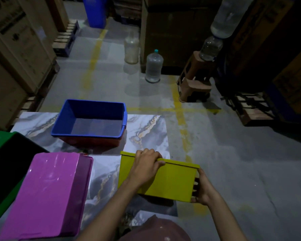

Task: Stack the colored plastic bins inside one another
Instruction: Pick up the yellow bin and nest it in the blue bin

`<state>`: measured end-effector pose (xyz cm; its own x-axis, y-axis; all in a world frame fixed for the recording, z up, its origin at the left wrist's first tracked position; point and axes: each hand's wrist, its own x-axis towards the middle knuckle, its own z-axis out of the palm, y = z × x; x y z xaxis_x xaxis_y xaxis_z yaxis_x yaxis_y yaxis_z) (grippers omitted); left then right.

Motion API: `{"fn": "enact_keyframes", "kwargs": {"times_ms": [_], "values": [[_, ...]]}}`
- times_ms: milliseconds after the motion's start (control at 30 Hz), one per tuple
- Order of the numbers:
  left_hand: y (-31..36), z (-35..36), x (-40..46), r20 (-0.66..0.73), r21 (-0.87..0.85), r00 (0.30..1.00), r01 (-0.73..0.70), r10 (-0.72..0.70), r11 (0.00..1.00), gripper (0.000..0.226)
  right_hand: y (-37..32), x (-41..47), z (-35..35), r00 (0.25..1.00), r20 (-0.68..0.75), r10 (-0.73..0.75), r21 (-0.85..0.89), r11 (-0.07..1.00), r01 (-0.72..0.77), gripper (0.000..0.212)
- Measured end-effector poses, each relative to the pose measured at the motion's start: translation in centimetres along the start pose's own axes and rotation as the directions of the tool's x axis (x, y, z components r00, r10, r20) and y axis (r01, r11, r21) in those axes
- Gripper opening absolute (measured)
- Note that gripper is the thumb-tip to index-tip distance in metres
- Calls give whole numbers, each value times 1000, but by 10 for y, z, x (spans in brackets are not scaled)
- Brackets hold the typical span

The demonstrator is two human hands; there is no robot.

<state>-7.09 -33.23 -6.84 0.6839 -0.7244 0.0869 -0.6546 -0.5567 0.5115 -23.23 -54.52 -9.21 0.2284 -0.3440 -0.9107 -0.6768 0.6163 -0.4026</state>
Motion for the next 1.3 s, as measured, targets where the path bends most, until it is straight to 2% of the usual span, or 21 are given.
{"fn": "enact_keyframes", "kwargs": {"times_ms": [67,167,200,267,300,367,433,467,500,567,667,767,833,867,900,967,1000,1067,1133,1200,1300], "values": [[2,-3,2,-51,-111,998,25,-31,993,24,-15,-4,-8,999,-11,-43,-12,999,42,86],[1,-14,7,-110,-290,978,141,-179,947,36,-42,-9,-24,987,-44,-154,-27,988,153,87],[-1,-18,10,-121,-395,964,171,-235,903,42,-51,-12,-28,974,-71,-215,-58,976,211,88],[-3,-24,12,-94,-671,927,211,-364,711,51,-68,-13,-36,937,-82,-338,-112,938,329,80],[-4,-25,12,-83,-733,907,225,-413,642,52,-76,-17,-37,919,-53,-392,-127,915,383,72],[-7,-21,11,-74,-727,885,268,-460,633,54,-85,-22,-30,902,24,-431,-160,889,429,68],[-14,-4,11,-42,-696,861,339,-507,633,56,-87,-23,-16,905,92,-416,-225,876,426,85],[-16,6,11,-17,-742,827,366,-562,562,56,-84,-9,-12,907,120,-403,-238,875,421,98],[-17,13,11,21,-809,767,390,-641,440,53,-78,16,-9,914,157,-373,-233,886,402,102],[-22,27,9,67,-871,634,414,-771,265,42,-69,47,-3,932,179,-316,-208,913,350,92],[-19,21,3,74,-829,479,516,-875,213,33,-63,3,14,950,200,-239,-218,935,281,70],[-18,-13,0,177,-831,438,546,-881,104,20,-66,-4,16,949,199,-244,-260,921,291,54],[-1,-52,-6,249,-842,459,537,-853,44,29,-72,-3,15,937,209,-279,-269,905,329,58],[14,-69,-9,173,-841,507,523,-844,142,35,-74,1,16,937,211,-279,-274,903,331,62],[34,-84,-11,7,-774,581,518,-814,363,40,-76,5,17,936,213,-282,-278,900,334,63],[87,-100,-19,-266,-358,792,447,-549,819,48,-78,12,18,930,227,-287,-273,898,344,63],[116,-99,-20,-270,-112,886,361,-377,926,54,-80,16,19,931,236,-277,-258,906,336,64],[156,-78,-23,-125,191,972,221,-200,956,65,-83,30,20,931,271,-243,-275,908,317,72],[170,-42,-26,100,409,986,80,-132,909,55,-87,42,20,923,292,-252,-293,895,337,74],[172,-30,-26,199,408,967,64,-157,911,41,-90,48,20,920,288,-264,-314,882,352,73],[157,-39,-29,125,228,976,149,-181,962,33,-90,55,17,920,336,-200,-345,883,318,87]]}}
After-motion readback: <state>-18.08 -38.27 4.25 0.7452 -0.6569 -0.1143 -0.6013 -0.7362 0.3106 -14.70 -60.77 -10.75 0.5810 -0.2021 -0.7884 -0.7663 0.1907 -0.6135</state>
